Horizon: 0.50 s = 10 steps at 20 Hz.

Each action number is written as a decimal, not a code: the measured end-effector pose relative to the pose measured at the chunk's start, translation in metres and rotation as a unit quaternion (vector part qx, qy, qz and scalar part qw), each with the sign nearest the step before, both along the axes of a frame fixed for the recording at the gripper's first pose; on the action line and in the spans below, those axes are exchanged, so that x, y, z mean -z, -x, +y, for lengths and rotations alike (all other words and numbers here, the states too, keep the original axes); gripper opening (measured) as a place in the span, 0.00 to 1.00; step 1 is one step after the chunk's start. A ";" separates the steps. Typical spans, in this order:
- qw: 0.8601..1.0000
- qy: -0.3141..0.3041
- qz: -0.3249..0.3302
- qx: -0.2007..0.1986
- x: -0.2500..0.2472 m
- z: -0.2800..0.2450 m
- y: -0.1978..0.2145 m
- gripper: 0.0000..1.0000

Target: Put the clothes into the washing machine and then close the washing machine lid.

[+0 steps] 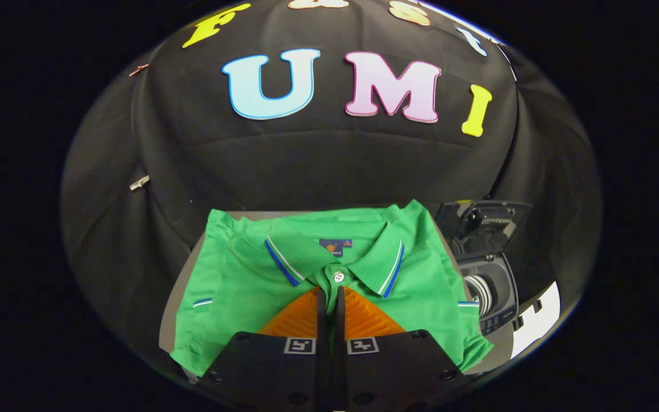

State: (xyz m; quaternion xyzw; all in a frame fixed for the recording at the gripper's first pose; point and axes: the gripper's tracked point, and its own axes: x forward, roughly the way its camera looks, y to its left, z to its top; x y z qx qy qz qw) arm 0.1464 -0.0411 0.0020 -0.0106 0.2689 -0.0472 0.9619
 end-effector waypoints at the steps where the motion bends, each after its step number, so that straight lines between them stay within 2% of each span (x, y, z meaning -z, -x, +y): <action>1: 1.000 0.014 -0.015 -0.002 -0.010 -0.002 0.000 0.05; 10: 0.991 0.028 -0.134 -0.009 -0.077 -0.004 0.016 0.05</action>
